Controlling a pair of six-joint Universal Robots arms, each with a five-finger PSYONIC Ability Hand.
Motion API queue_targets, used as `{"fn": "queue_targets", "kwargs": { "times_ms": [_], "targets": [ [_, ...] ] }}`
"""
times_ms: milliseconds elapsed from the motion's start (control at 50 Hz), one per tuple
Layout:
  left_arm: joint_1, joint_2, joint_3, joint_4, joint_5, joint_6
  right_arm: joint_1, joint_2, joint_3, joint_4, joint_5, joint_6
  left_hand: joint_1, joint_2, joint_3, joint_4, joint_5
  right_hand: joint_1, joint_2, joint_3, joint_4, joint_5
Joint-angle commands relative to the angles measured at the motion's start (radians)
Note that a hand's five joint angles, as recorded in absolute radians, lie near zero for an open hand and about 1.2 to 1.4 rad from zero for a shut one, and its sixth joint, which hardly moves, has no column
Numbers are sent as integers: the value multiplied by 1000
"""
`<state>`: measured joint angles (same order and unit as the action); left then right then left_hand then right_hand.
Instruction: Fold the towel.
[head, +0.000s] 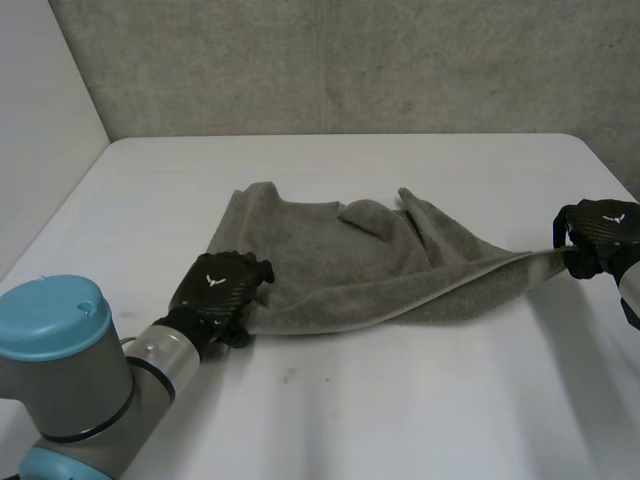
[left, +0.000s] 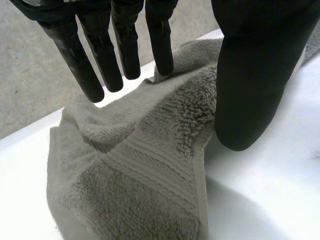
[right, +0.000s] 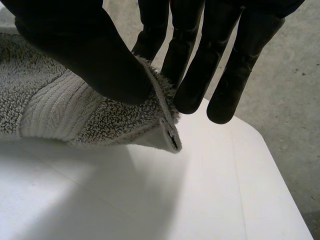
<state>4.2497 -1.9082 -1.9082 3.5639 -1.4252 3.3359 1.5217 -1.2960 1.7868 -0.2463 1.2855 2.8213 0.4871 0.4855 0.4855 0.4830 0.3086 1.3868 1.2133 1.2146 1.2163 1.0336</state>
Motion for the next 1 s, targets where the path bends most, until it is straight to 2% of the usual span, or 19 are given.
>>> {"fn": "queue_targets", "kwargs": {
  "times_ms": [20,160,300,400,440,620,680,720,740,780,900,960,1000],
  "targets": [
    [-4,-49,35,49,0,-1,0,1,3,1,0,0,73,74,74,77,77,9,183,182,180,188],
    [-4,-127,77,55,-8,0,-21,1,-3,-4,0,0,90,92,92,95,94,9,183,182,180,188],
    [-2,-120,72,49,-34,7,-46,1,-12,-8,-2,-3,99,101,101,103,103,9,183,182,180,188],
    [1,-91,57,46,-70,77,-57,3,-23,-10,-3,-2,99,101,101,103,103,9,183,182,180,188],
    [6,-74,41,46,-101,150,-57,3,-24,-10,-3,-2,99,101,101,103,103,9,183,182,180,188],
    [12,-61,9,44,-138,201,-46,6,-15,-10,-2,-5,126,127,127,130,130,9,183,182,180,188],
    [7,-60,-3,44,-136,203,-46,6,-14,-10,-2,-6,240,242,242,244,244,9,183,182,180,188],
    [6,-57,-5,44,-136,203,-46,4,-15,-8,-2,-6,450,452,452,454,454,9,183,182,180,188],
    [6,-57,-5,44,-136,203,-46,4,-17,-7,2,-8,452,453,453,456,455,9,183,182,180,188],
    [6,-57,-3,42,-136,204,-46,3,-21,-4,-2,-11,861,862,862,865,864,9,183,182,180,188],
    [10,-55,0,26,-135,204,-46,-5,-30,24,-2,-42,909,911,911,913,913,9,183,182,180,188],
    [13,-40,14,-25,-135,204,-44,-28,-56,96,-2,-104,909,911,911,913,913,9,183,182,180,188],
    [24,10,37,-104,-129,204,-46,-40,-78,148,-2,-140,909,911,911,913,913,9,183,182,180,188]
  ]
}}
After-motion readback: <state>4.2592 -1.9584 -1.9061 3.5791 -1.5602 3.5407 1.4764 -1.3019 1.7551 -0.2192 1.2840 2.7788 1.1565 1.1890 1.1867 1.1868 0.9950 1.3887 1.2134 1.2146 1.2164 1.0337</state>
